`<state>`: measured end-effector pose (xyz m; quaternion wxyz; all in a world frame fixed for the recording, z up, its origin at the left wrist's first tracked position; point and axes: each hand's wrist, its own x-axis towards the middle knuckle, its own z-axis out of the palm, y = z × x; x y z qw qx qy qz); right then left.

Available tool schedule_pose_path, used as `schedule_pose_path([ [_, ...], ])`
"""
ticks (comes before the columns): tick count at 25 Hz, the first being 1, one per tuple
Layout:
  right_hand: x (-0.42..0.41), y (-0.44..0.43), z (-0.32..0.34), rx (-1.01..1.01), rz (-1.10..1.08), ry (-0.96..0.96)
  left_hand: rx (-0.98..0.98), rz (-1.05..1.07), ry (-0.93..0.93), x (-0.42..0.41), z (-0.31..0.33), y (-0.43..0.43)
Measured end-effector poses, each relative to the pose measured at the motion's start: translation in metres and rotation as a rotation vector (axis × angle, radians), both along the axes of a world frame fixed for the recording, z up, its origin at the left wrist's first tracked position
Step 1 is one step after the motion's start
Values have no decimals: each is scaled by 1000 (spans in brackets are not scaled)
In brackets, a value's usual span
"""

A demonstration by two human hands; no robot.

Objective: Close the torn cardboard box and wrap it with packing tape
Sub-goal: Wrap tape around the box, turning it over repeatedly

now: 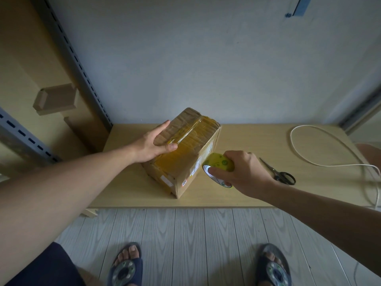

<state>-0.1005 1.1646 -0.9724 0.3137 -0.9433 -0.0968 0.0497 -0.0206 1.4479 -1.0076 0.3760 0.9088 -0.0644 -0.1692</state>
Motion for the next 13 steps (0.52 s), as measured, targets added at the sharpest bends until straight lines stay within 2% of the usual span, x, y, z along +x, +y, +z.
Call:
schedule_pose_path([
  [5, 3, 3, -20, 34, 10, 48, 42, -18, 15, 1, -4, 4],
  [7, 4, 6, -26, 40, -1, 44, 86, -58, -54, 0, -6, 5],
  [10, 6, 8, -32, 26, 6, 64, 385, -343, -400, 1, 0, -7],
  [11, 6, 7, -33, 14, 15, 75, 428, -436, -431, -1, 5, -13],
  [13, 8, 5, -34, 6, 25, 86, 470, -509, -366, -8, 12, -24],
])
